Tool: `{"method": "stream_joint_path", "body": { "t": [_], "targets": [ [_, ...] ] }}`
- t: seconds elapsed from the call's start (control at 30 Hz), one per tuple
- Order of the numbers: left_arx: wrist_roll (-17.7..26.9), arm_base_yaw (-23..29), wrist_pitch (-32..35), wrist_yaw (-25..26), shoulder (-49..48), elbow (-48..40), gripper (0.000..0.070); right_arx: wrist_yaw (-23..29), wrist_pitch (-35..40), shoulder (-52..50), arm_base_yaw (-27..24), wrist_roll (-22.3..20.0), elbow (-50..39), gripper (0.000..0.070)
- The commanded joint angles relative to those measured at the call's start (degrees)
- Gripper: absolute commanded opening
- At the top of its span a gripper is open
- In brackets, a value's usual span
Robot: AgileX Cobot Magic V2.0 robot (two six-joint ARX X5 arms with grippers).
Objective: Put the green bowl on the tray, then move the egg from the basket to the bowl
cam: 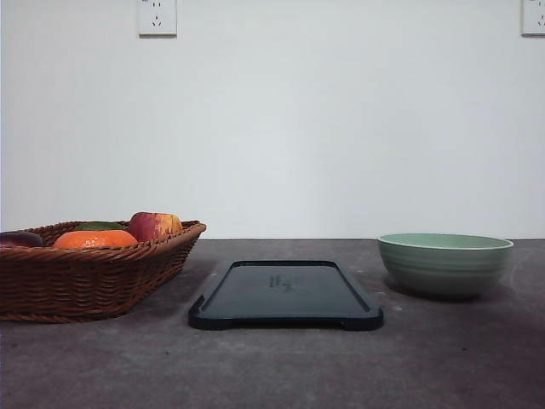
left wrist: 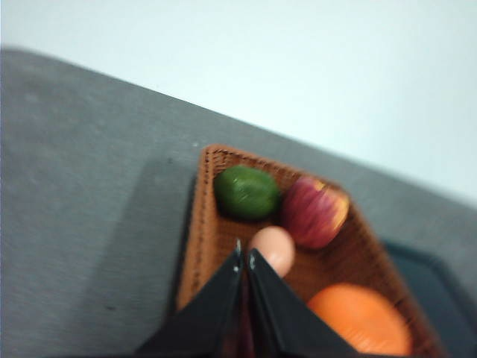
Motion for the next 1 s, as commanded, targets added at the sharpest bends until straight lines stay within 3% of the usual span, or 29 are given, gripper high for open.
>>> {"method": "stream_joint_path", "body": {
  "t": [0.0,0.07,0.17,0.3,0.4,0.53,0.77,0.97],
  "targets": [
    [-14.42,0.11,2.43,0.00,0.02,-1.06,0.0000,0.04,1.54,0.00,0.09,11.44,-0.20,0.0009],
    [-18.04,0.11,4.66,0.00,0.02,-0.77,0.0000,0.04,3.45,0.00,0.09,13.63,-0.17,0.0008],
    [-17.11,0.11,8.63,-0.04,0.02,0.08,0.0001,0.33,6.45,0.00,0.09,13.54,-0.17,0.0005],
    [-7.15,0.11,14.97,-0.09,0.02,1.18,0.0001,0.08,9.15,0.02,0.09,10.89,-0.01,0.0005],
    [-2.05,0.11,15.22,-0.77,0.15,3.36,0.0001,-0.72,9.39,0.07,0.09,9.29,1.29,0.0005],
    [0.06,0.11,11.12,-1.62,2.10,9.28,0.0001,-1.79,8.16,0.94,0.09,6.58,5.06,0.0005],
    [3.23,0.11,-4.78,-1.40,11.47,25.10,0.0001,-5.25,0.82,7.32,0.09,3.92,15.98,0.0005],
    [7.86,0.11,-13.20,3.75,20.73,37.21,0.0001,-9.72,-6.59,16.56,0.09,1.15,25.64,0.0005]
  ]
}}
